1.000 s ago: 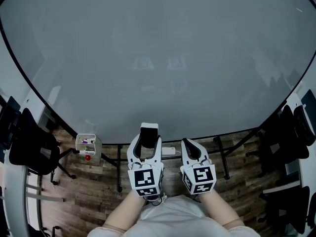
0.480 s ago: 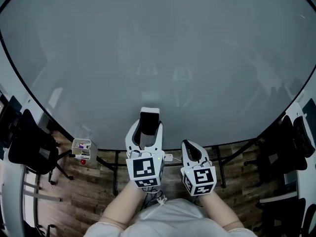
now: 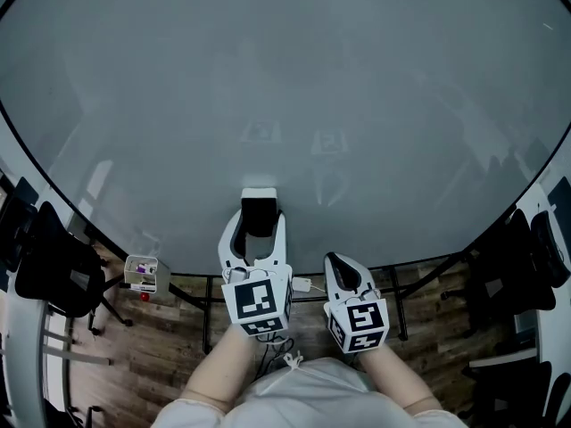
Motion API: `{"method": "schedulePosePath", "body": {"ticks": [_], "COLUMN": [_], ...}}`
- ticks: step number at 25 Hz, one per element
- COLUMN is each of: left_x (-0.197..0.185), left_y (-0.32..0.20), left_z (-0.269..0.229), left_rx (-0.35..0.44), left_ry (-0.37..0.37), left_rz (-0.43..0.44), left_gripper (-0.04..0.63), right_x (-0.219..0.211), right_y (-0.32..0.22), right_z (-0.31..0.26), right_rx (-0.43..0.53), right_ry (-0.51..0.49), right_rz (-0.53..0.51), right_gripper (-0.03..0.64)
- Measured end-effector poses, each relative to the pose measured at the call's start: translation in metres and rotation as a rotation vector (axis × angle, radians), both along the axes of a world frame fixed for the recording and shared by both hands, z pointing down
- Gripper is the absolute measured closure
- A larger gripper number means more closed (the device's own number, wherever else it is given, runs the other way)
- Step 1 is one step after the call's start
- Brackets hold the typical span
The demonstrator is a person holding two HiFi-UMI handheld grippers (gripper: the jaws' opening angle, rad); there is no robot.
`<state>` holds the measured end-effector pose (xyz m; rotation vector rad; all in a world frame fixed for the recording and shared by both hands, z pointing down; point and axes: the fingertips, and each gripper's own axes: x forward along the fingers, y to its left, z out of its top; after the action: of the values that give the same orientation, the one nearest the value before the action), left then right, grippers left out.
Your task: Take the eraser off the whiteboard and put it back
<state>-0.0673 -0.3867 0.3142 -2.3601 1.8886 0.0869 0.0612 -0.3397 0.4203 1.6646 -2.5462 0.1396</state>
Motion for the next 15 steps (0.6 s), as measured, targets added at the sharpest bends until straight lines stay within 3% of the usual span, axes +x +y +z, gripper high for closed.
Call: {"method": "schedulePosePath", "body": {"ticks": [9,15], "left_x": [0.002,0.005], "left_y": [0.006,0.031], "left_z": [-0.001,0.021], "left_rx": [-0.017,-0.006], "left_ry": [-0.013,-0.062], "left_rz": [0.020,0.032], "left_gripper": [0.342,0.342], "right_x": [-0.004,-0.006], "right_y": [0.004,0.014], "right_z": [0.001,0.002], "right_rx": [-0.003,-0.001], "right_ry": [-0.006,-0.011], "right_rz": [-0.019,-0.018], "right_gripper": [0.589,0.589]}}
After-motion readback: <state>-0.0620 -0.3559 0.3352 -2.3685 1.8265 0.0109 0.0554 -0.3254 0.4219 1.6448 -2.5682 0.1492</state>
